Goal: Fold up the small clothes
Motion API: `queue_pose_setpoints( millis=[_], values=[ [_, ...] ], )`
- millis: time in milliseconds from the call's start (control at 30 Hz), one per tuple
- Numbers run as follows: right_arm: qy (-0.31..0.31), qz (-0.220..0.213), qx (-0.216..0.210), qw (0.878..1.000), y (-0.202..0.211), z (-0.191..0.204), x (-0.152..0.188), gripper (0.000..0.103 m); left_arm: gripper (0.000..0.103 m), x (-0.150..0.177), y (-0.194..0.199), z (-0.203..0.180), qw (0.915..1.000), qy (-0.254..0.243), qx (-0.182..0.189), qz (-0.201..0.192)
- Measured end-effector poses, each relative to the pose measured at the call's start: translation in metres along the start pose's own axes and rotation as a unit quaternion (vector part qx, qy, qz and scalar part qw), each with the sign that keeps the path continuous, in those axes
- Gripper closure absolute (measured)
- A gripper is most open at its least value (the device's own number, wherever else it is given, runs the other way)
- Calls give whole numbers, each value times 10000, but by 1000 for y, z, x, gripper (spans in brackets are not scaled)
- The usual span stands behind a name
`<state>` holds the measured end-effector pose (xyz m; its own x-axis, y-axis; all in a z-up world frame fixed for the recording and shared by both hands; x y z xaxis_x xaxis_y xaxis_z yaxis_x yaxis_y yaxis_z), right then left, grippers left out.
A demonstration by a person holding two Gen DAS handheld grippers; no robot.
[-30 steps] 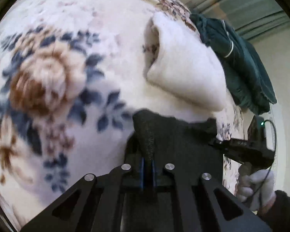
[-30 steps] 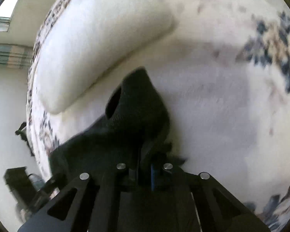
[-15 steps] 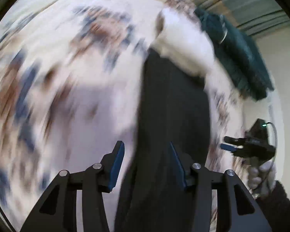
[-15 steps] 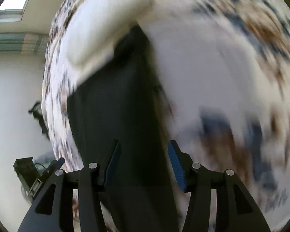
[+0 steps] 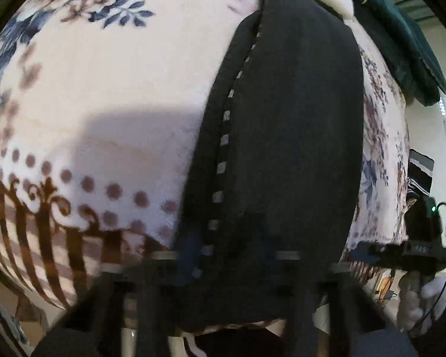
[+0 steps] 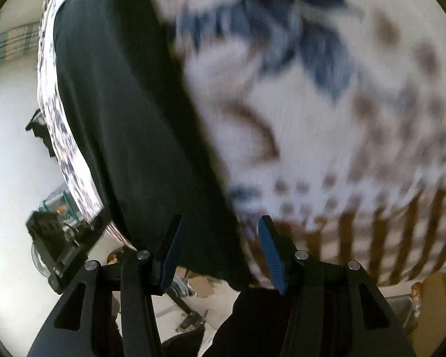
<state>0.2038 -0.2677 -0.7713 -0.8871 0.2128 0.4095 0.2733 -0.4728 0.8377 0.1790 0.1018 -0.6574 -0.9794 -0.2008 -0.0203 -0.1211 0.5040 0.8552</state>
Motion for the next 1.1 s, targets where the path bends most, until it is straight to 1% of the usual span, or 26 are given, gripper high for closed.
queue_pose_setpoints(
  millis=[33,67,100,167,200,233,300,367,400,433,467,500,533,567,600,633,667,733,767,800,833,933,1000,1033,1067,1100],
  values=[
    [16,-25,-18,10000,-7,2,6,59,97,-2,3,2,9999,57,4,-108],
    [28,-38,-3,10000,-16,3,13,71,97,-6,8,5,9996,157,80,-217],
    [71,-26,-6,10000,-25,6,19,103,97,-6,16,9,9991,237,128,-331],
    [9,-99,81,9999,-36,7,29,103,98,-7,31,13,9983,242,154,-502],
    [-51,-183,41,9998,-36,8,34,103,98,-8,33,16,9982,225,92,-549],
    [-51,-188,55,9998,-38,8,39,103,98,-8,34,19,9985,190,69,-517],
    [55,-199,253,9995,-44,7,49,103,97,-7,33,22,9988,170,134,-443],
    [235,-200,429,9986,-48,9,56,103,94,-4,31,26,9992,232,140,-278],
    [254,-194,405,9987,-48,9,59,102,93,-1,30,29,9992,324,171,-185],
    [260,-181,337,9989,-48,11,63,98,84,0,27,29,9989,391,174,-168],
    [245,-142,249,9993,-47,12,64,93,73,4,28,31,9983,482,297,-159],
    [203,-112,141,9996,-47,13,68,73,68,12,30,30,9975,535,432,-153],
    [158,-91,47,9998,-47,14,68,57,62,19,28,28,9966,613,517,-161],
    [98,-62,-31,9999,-48,15,67,54,62,25,27,28,9958,643,629,-153],
    [28,-15,-94,10000,-47,11,64,54,62,30,24,26,9957,636,664,-103],
    [-19,41,-108,9999,-45,10,56,54,62,36,19,25,9962,609,623,-10],
    [-62,109,-151,9998,-51,12,57,54,62,42,13,25,9965,583,590,79],
    [-112,205,-211,9995,-58,12,56,54,66,50,3,22,9975,477,508,135],
    [-133,236,-257,9993,-61,12,59,55,93,53,0,19,9981,402,460,110],
    [-147,190,-178,9996,-65,9,62,81,97,56,-1,20,9986,346,396,90],
    [-135,115,-119,9998,-68,10,61,97,97,57,2,20,9985,364,415,38],
    [-47,-94,159,9998,-69,16,69,97,98,58,13,22,9971,478,565,-173],
    [11,-108,286,9995,-71,24,80,98,98,60,20,28,9965,521,610,-222],
    [48,-171,384,9991,-72,29,82,98,98,60,21,31,9966,517,607,-213],
    [40,-192,433,9989,-74,33,84,98,98,60,21,34,9975,469,488,-203],
    [58,-156,472,9987,-77,36,89,98,98,60,19,37,9977,470,453,-169]
  ],
)
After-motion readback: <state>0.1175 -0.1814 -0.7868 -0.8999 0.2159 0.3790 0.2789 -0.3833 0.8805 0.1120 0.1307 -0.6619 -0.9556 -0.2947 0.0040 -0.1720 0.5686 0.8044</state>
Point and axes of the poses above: each gripper's, at about its wrist camera, not at the fingertips, and y roughly against the way its jaws point, z to its left, x to its underside, the point moved 8 cm from there along -y, roughly the way its jaws point, and after that the axes turned 8 degrees about x, right-handed, at the moved point
